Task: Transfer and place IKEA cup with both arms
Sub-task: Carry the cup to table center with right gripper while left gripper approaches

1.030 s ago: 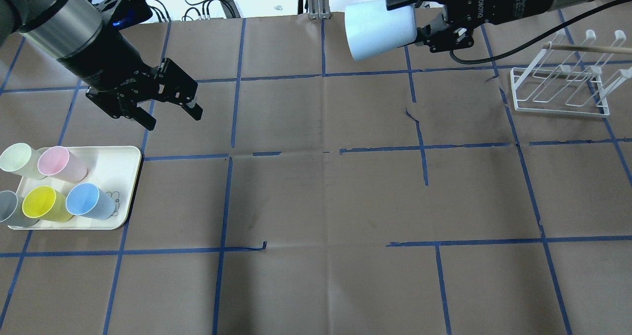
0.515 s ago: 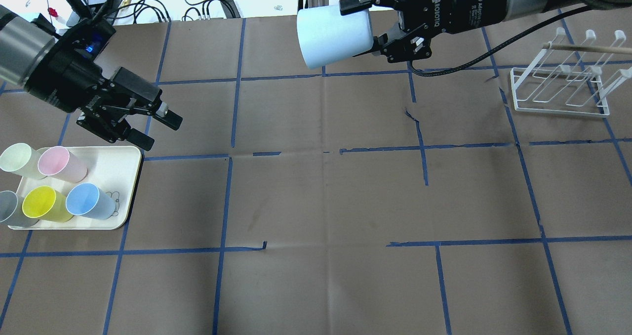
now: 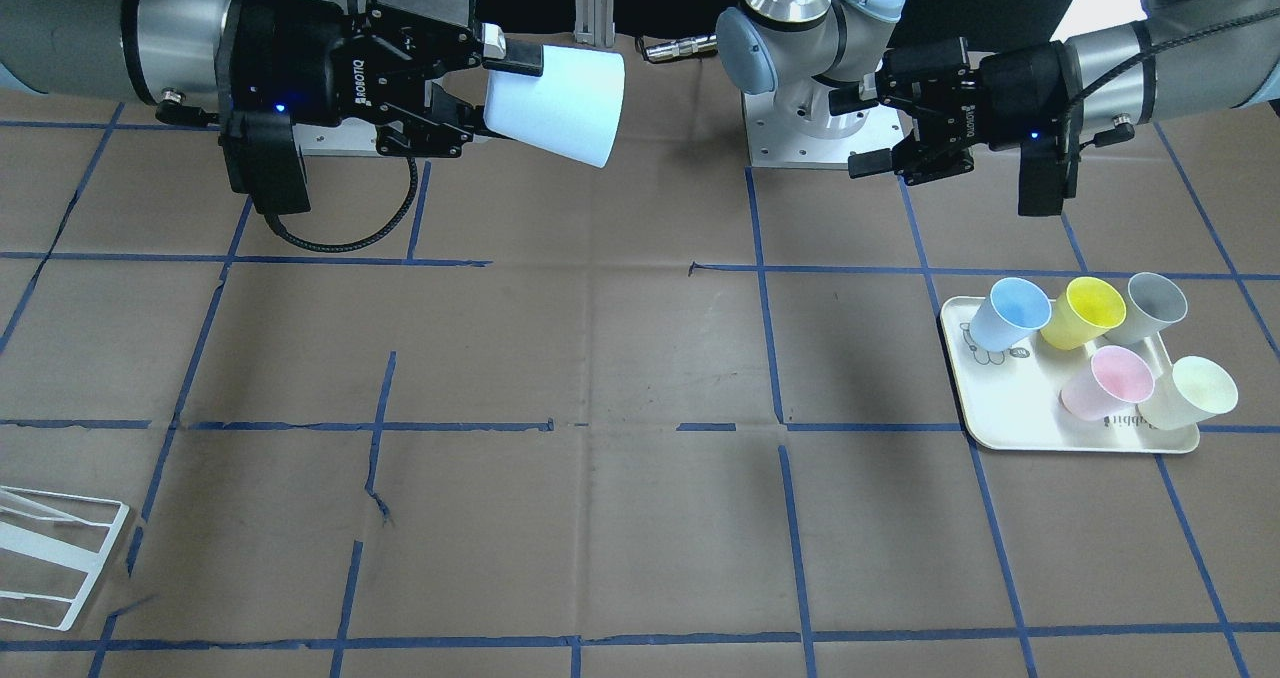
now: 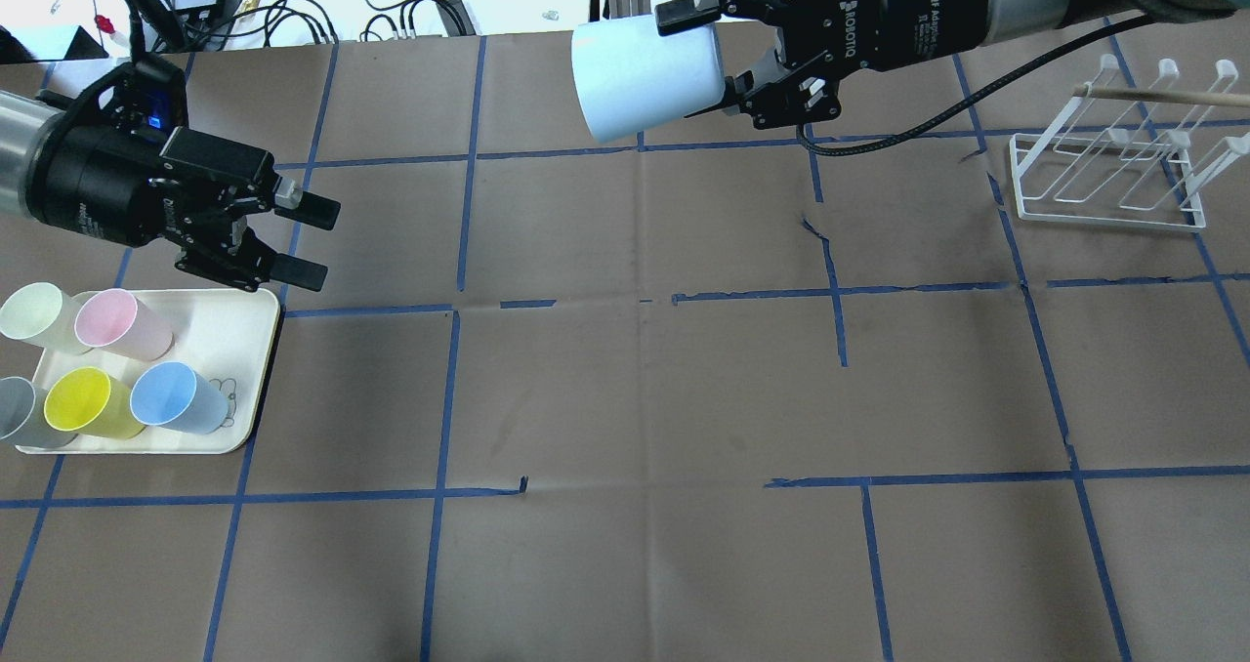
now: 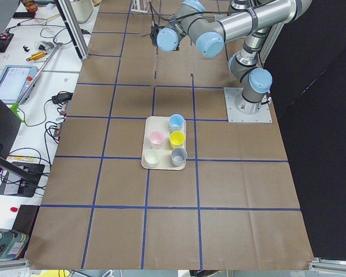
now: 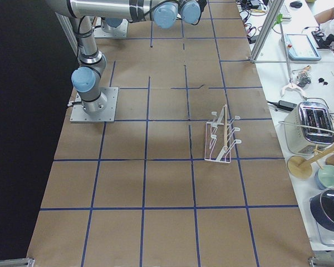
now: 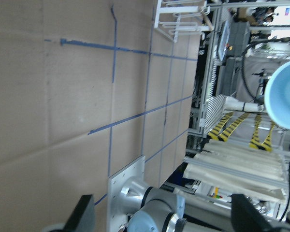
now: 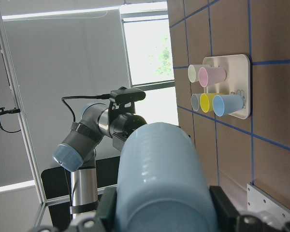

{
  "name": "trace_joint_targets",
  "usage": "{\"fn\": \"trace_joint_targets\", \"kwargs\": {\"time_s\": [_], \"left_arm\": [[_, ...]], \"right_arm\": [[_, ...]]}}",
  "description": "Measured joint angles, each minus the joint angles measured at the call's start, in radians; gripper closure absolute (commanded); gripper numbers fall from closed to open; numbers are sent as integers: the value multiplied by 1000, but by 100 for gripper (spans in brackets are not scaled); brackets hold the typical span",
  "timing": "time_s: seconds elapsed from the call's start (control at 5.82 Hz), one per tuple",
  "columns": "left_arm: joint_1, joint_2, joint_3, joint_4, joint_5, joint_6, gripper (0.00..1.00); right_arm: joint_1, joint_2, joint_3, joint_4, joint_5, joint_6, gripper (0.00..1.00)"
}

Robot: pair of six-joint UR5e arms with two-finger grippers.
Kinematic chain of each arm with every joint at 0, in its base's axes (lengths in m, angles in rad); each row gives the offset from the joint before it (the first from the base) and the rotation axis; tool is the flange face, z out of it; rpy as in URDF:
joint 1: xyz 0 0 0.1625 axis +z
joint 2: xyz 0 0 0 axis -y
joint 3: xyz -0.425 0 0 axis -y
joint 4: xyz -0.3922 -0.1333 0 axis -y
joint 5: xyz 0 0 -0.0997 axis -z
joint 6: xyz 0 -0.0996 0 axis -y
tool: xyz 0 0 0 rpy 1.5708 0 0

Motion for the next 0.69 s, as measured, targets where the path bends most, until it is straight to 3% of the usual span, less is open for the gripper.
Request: {"fn": "trace_joint_targets", "kwargs": {"time_s": [0.34, 0.69], "left_arm": [[-10, 1, -6, -75, -235, 11, 2], [-30, -4, -6, -178, -343, 45, 2]], "right_arm": [[4, 2, 3, 0, 1, -2, 48], [7, 1, 17, -3, 1, -6, 48]]}}
